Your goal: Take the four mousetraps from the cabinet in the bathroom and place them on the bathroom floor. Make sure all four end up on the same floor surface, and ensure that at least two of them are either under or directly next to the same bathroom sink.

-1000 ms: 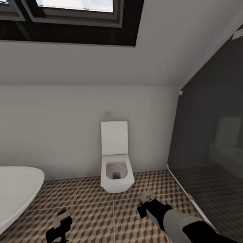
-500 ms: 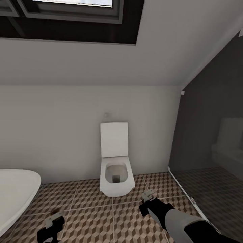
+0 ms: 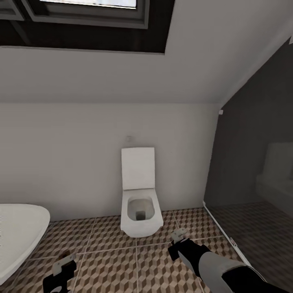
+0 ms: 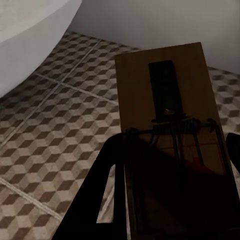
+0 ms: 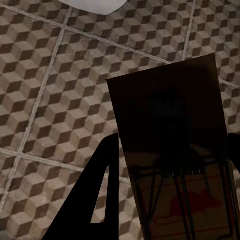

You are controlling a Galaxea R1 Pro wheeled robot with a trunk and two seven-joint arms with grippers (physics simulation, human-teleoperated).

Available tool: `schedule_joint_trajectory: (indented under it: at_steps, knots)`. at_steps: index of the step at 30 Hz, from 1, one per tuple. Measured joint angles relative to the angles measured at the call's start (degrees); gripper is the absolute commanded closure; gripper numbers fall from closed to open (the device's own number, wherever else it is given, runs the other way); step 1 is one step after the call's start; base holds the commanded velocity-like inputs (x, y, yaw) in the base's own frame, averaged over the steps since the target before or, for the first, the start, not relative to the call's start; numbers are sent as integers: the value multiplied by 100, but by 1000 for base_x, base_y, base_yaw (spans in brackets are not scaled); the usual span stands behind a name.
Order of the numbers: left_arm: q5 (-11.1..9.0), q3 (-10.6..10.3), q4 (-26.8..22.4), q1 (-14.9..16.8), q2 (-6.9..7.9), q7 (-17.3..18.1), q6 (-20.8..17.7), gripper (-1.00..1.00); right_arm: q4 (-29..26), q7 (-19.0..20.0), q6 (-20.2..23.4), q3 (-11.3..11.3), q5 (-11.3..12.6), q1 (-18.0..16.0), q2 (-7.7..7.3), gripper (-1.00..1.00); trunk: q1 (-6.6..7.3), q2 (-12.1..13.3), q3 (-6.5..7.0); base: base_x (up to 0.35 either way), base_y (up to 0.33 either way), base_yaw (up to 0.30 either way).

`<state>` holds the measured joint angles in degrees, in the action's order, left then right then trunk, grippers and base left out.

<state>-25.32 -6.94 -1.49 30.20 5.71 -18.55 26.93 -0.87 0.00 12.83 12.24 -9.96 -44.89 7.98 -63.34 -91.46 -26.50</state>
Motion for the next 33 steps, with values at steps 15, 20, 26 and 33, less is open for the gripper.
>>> schedule_joint_trajectory:
  at_steps: [15,20,26,33]
  knots:
    - [4,5,0,0,-34,-8,-8,100,0,-56,-1,7,2,0,0,100,0,0,0,0,-4,181]
    - [3,6,-1,0,-34,-7,-13,100,0,-57,0,4,2,-1,1,100,0,0,0,39,-164,19]
    - [3,6,-1,-1,-35,-7,-19,100,0,-57,1,9,-3,-1,1,100,1,0,0,85,-249,4]
    - [3,8,0,0,-35,-7,-19,100,0,-60,0,10,-3,-1,1,100,1,0,0,111,-234,1]
